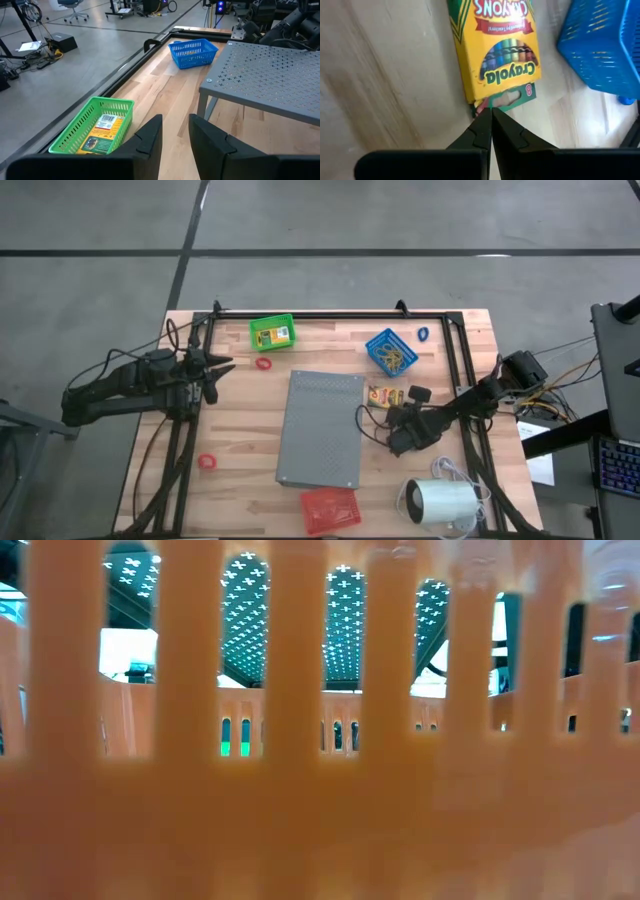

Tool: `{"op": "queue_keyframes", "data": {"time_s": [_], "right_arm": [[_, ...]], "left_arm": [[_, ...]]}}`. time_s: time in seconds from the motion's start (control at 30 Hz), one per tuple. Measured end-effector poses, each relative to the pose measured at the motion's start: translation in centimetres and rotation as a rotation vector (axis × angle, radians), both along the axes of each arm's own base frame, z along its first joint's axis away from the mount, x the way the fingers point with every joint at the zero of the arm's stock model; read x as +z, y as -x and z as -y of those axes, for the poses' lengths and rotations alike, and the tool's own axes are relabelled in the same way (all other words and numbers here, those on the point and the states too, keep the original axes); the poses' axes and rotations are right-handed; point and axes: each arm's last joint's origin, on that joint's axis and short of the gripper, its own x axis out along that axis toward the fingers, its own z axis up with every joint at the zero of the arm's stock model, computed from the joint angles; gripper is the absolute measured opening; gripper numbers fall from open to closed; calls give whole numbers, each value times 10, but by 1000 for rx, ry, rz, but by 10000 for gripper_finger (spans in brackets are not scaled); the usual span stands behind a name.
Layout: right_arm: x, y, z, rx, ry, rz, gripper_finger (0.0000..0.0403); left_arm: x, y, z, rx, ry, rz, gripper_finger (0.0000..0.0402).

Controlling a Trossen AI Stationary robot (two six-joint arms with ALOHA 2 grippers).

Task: Pick & Place Office Desk Supplies
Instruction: Put the yellow crayon box into the green basket

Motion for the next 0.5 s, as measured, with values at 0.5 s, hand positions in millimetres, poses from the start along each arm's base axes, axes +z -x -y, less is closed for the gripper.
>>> {"op": "queue_keyframes", "data": {"time_s": [0.5], "right_arm": [[-1, 3, 2, 0, 26, -2, 48]], "left_arm": [[0, 0, 0, 0, 0, 1, 98]]}}
